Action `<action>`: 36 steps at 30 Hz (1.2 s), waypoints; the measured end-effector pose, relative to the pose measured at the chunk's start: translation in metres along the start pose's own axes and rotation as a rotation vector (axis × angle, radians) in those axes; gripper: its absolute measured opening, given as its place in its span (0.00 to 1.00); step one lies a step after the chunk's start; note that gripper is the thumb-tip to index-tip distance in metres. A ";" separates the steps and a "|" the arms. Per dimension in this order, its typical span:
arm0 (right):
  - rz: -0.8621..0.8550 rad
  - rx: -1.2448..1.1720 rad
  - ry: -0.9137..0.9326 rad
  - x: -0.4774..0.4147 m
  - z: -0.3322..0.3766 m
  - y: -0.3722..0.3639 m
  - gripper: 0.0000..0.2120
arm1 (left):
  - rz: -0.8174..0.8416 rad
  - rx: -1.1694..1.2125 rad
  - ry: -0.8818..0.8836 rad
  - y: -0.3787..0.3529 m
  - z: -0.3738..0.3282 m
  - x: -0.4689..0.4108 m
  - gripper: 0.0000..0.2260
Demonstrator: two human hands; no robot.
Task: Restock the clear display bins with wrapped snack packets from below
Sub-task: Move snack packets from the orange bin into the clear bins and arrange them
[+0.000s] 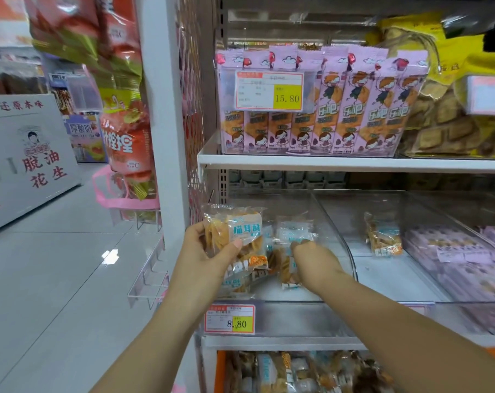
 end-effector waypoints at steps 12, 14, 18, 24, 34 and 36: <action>-0.043 -0.029 -0.027 -0.010 0.001 -0.002 0.25 | 0.011 -0.019 -0.007 0.001 0.001 0.000 0.17; -0.064 -0.035 -0.024 -0.008 0.000 -0.001 0.24 | 0.012 -0.014 -0.002 0.000 0.000 0.000 0.17; -0.086 -0.033 -0.019 -0.008 -0.001 -0.002 0.23 | 0.012 -0.005 -0.003 0.000 0.001 0.000 0.17; -0.048 -0.040 -0.036 -0.011 0.000 -0.004 0.18 | 0.027 0.003 -0.019 0.000 0.004 0.000 0.17; -0.031 -0.196 -0.079 -0.009 -0.003 0.007 0.19 | 0.035 -0.029 -0.032 0.000 0.009 0.000 0.16; -0.017 -0.302 -0.066 -0.004 -0.006 0.016 0.22 | 0.042 -0.047 -0.037 -0.001 0.010 0.000 0.15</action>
Point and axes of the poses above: each hand's wrist, its own x-axis away from the middle knuckle, its own y-axis out of the back of the hand, z = x × y, the point moved 3 cm from there along -x, towards the middle knuckle
